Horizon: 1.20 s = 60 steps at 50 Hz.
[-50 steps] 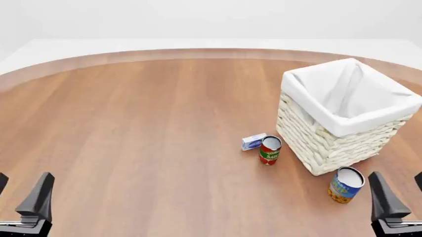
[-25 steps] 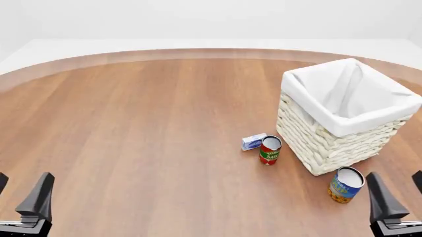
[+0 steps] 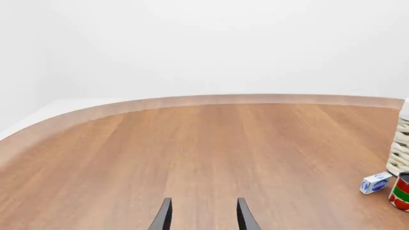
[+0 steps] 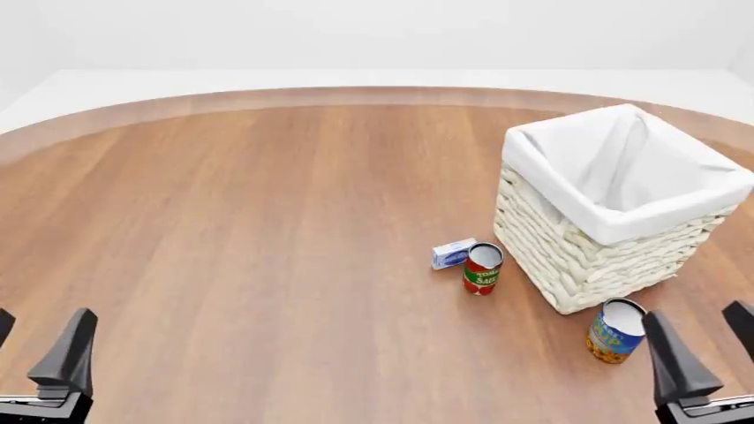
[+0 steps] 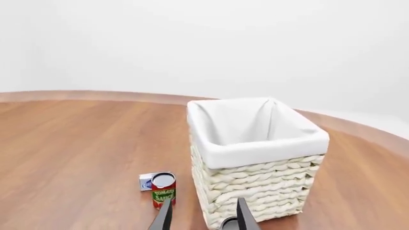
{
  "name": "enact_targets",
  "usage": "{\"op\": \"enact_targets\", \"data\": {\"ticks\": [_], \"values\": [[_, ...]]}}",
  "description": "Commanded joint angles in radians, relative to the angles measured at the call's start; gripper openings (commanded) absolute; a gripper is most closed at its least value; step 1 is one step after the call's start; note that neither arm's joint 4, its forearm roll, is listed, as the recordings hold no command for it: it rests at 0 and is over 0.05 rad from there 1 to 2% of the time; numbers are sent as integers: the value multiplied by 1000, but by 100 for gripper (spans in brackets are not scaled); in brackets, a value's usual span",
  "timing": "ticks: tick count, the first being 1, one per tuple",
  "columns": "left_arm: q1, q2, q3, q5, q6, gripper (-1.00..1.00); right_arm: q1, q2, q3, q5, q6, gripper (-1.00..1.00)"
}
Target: Pick up the ketchup, and put it in the basket.
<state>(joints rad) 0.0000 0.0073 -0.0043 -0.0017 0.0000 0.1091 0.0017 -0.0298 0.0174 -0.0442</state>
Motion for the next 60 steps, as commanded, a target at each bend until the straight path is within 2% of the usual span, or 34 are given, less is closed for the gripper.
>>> {"op": "enact_targets", "data": {"ticks": [1,36,52,60], "values": [[0,0,0,0,0,100,47,0,-12,12,-11,100],[0,0,0,0,0,100,174,10,-4,-8,-33,100],[0,0,0,0,0,100,221,118,12,-123,-41,100],[0,0,0,0,0,100,260,200,21,-210,-49,100]]}}
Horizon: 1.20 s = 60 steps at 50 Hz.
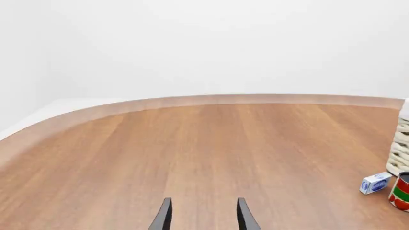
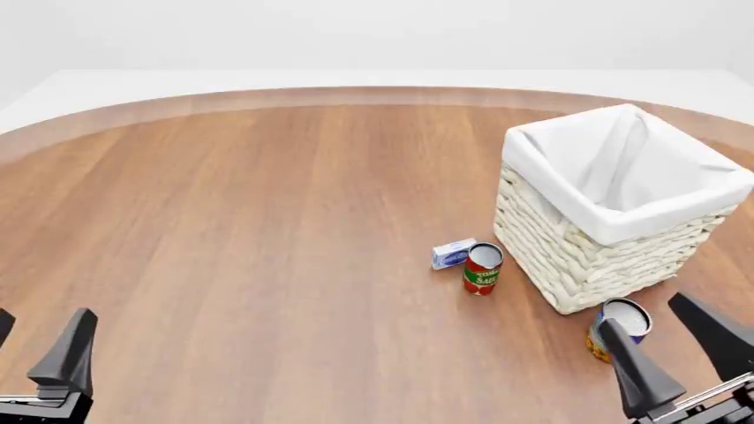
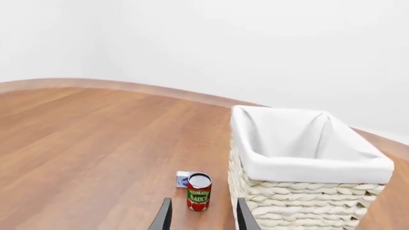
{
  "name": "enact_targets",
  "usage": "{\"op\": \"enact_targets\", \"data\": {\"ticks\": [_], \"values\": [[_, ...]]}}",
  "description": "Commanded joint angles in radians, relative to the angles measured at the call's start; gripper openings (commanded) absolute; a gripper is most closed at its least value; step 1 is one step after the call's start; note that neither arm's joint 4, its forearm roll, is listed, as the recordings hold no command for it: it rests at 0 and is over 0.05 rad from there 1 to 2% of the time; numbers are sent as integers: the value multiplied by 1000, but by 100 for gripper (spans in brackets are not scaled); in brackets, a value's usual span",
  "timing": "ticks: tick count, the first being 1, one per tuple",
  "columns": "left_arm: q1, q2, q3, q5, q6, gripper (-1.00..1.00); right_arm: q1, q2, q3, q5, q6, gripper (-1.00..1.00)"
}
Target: Pick up the ketchup, and put it in the basket.
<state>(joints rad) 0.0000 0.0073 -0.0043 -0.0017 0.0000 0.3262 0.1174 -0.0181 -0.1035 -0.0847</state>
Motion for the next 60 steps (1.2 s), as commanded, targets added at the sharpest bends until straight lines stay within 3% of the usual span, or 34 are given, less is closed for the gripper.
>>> {"op": "enact_targets", "data": {"ticks": [1,6,21,42,60], "values": [[0,0,0,0,0,100,45,91,9,-97,-8,100],[0,0,0,0,0,100,66,167,14,-175,-13,100],[0,0,0,0,0,100,115,256,17,-259,-20,100],[0,0,0,0,0,100,181,306,16,-299,-33,100],[0,0,0,0,0,100,223,290,10,-273,-39,100]]}}
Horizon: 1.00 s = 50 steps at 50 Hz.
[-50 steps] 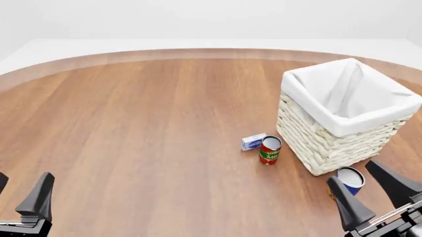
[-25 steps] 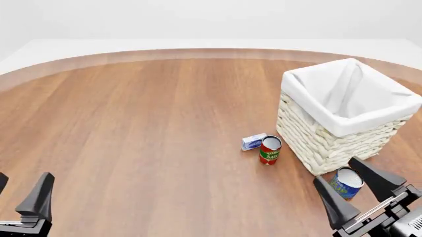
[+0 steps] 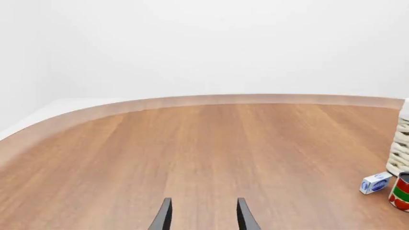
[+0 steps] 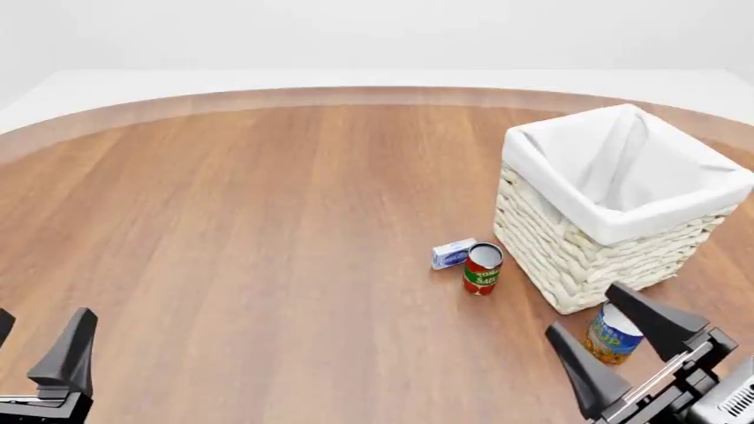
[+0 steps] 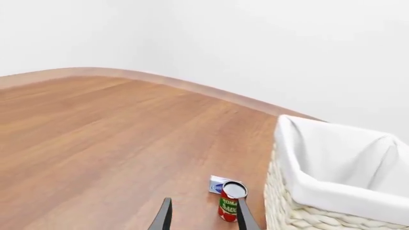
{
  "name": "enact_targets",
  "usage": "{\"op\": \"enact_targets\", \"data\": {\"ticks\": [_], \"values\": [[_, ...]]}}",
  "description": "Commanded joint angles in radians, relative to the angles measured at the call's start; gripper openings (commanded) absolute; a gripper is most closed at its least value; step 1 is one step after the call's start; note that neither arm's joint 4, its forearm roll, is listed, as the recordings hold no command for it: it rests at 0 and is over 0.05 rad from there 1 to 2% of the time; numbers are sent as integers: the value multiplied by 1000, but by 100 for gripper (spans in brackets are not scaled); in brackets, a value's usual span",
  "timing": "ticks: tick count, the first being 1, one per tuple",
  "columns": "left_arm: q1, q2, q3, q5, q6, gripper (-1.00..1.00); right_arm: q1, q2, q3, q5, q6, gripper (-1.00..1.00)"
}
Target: Pick up the ketchup, and put it in the basket.
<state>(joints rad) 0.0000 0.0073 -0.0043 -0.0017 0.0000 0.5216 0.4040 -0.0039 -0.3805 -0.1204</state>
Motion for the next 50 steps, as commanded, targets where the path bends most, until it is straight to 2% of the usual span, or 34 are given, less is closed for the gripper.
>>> {"op": "enact_targets", "data": {"ticks": [1,12,50], "values": [[0,0,0,0,0,100,34,9,-5,-2,-4,100],[0,0,0,0,0,100,70,24,-21,5,-1,100],[0,0,0,0,0,100,191,202,-69,-94,-15,100]]}}
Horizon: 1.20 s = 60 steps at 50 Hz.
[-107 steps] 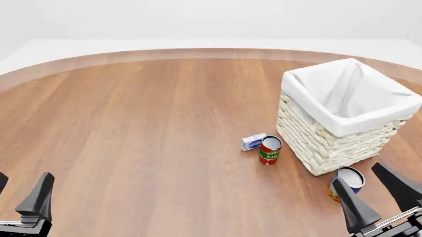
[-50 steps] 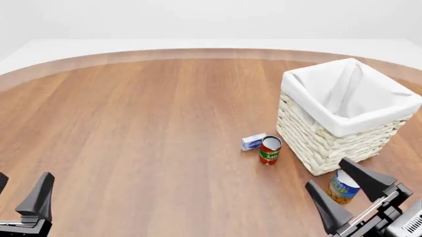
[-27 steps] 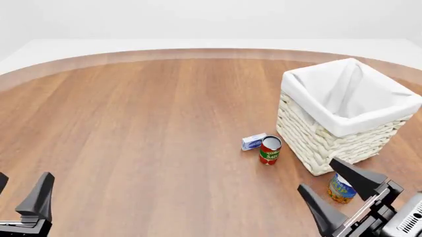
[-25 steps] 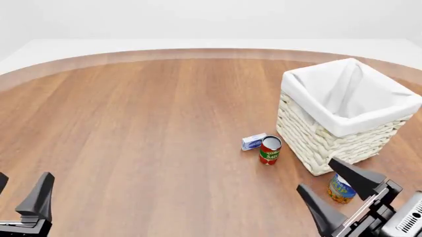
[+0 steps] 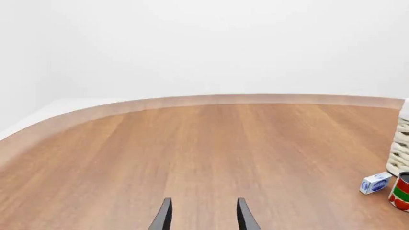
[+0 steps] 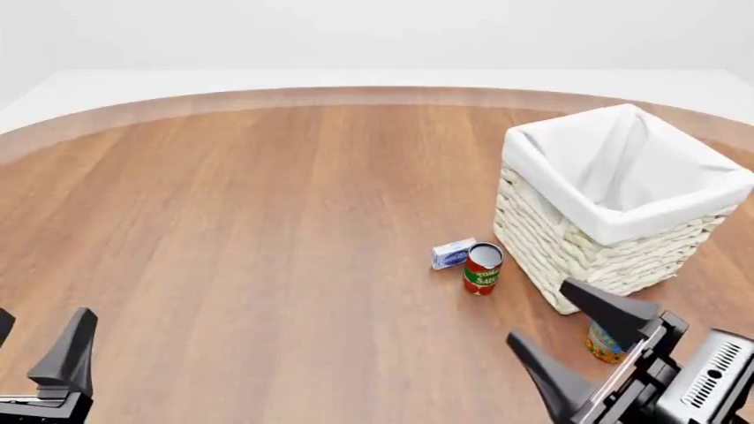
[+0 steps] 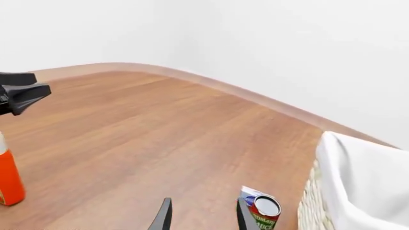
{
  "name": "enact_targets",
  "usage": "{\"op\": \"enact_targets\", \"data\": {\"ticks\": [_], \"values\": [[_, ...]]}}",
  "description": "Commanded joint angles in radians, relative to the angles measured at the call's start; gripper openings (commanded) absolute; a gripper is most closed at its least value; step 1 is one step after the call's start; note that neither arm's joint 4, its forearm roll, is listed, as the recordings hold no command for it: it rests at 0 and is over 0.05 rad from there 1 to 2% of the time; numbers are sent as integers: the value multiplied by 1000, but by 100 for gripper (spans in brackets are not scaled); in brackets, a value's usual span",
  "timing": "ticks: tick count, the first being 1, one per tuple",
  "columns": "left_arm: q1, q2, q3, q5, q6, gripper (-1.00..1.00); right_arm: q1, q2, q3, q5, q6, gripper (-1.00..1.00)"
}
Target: Pick up the ketchup, and put it in the basket.
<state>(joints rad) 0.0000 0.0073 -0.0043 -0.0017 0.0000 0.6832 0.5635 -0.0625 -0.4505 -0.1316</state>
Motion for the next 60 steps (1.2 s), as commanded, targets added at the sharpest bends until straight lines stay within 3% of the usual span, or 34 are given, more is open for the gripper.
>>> {"op": "enact_targets", "data": {"ticks": [1,12,33,60], "values": [[0,0,0,0,0,100,33,46,-12,-24,-5,100],[0,0,0,0,0,100,41,36,-29,5,-3,100],[0,0,0,0,0,100,98,187,-47,-106,-9,100],[0,0,0,0,0,100,173,311,-93,-155,1,100]]}}
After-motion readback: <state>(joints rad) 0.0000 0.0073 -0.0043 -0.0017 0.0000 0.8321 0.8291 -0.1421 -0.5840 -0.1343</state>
